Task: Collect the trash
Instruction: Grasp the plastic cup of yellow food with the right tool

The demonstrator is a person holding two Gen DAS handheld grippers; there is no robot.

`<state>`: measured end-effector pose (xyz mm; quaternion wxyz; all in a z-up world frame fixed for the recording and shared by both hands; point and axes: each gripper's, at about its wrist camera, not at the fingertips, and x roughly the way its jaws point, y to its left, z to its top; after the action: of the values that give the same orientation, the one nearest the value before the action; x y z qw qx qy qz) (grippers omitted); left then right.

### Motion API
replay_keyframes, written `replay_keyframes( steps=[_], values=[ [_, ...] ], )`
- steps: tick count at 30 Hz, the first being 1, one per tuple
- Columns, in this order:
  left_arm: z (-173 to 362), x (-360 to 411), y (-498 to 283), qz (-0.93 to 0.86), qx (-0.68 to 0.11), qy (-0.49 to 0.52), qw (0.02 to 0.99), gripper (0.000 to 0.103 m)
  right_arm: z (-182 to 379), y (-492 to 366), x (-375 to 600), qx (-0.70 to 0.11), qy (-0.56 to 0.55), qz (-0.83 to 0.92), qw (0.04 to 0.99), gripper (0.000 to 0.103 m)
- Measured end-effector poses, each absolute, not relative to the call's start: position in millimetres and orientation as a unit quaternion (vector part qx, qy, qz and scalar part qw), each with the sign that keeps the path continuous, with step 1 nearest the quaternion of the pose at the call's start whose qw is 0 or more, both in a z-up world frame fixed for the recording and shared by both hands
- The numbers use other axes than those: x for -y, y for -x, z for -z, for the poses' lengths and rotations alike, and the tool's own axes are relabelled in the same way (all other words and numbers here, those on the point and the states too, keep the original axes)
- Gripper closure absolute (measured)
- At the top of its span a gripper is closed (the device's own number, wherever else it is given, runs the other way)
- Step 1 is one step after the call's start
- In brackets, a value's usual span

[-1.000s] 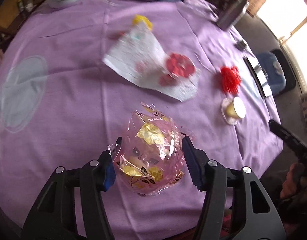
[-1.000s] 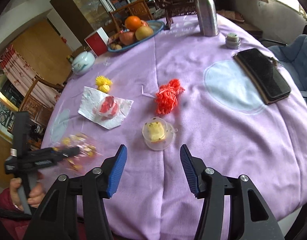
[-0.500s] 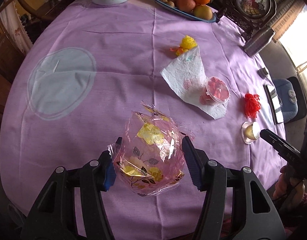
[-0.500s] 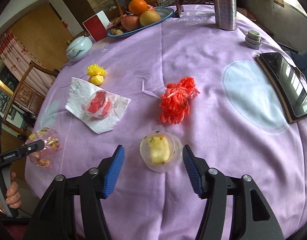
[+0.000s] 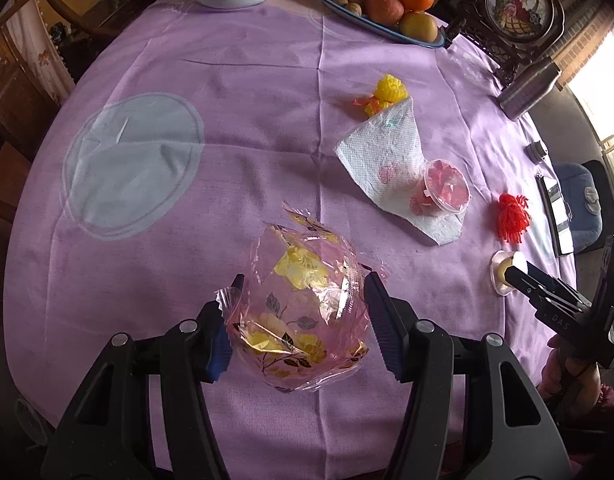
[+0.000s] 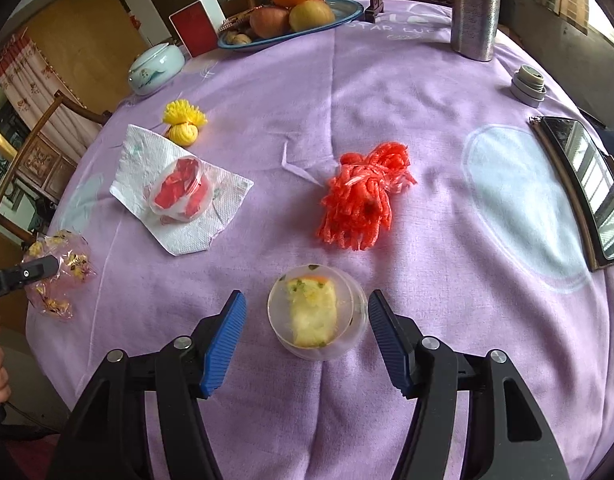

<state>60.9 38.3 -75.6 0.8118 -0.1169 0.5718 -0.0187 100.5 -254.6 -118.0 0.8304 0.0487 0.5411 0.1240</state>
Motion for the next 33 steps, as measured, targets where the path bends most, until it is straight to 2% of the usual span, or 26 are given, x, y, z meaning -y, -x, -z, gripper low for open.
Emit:
replay_keyframes(
  steps=[5, 7, 8, 23, 33],
  values=[
    [75.5, -37.8, -60.8, 0.018, -0.572, 0.115, 0.812, 0.045, 122.7, -102.2, 250.8, -0.541, -0.026, -0.119, 0.832, 0.041],
    [75.0, -38.1, -60.5, 0.017, -0.571, 0.115, 0.812, 0.045, 126.1, -102.5, 247.9, -0.543, -0.016, -0.119, 0.831, 0.051],
    [74.7, -38.5, -60.3, 0.017, -0.57, 0.116, 0.813, 0.045, 126.0, -101.6, 246.8, -0.539, -0.011, -0.119, 0.833, 0.052],
    [48.0, -59.6, -52.1, 0.019, -0.532, 0.128, 0.837, 0.045, 69.7, -85.1, 232.2, -0.475, -0.038, -0.161, 0.864, 0.053],
    [31.6, -117.7, -12.1, -0.036, -0.502, 0.165, 0.849, 0.045, 52.5, -76.7, 179.4, -0.469, -0.021, -0.216, 0.856, 0.053]
  ],
)
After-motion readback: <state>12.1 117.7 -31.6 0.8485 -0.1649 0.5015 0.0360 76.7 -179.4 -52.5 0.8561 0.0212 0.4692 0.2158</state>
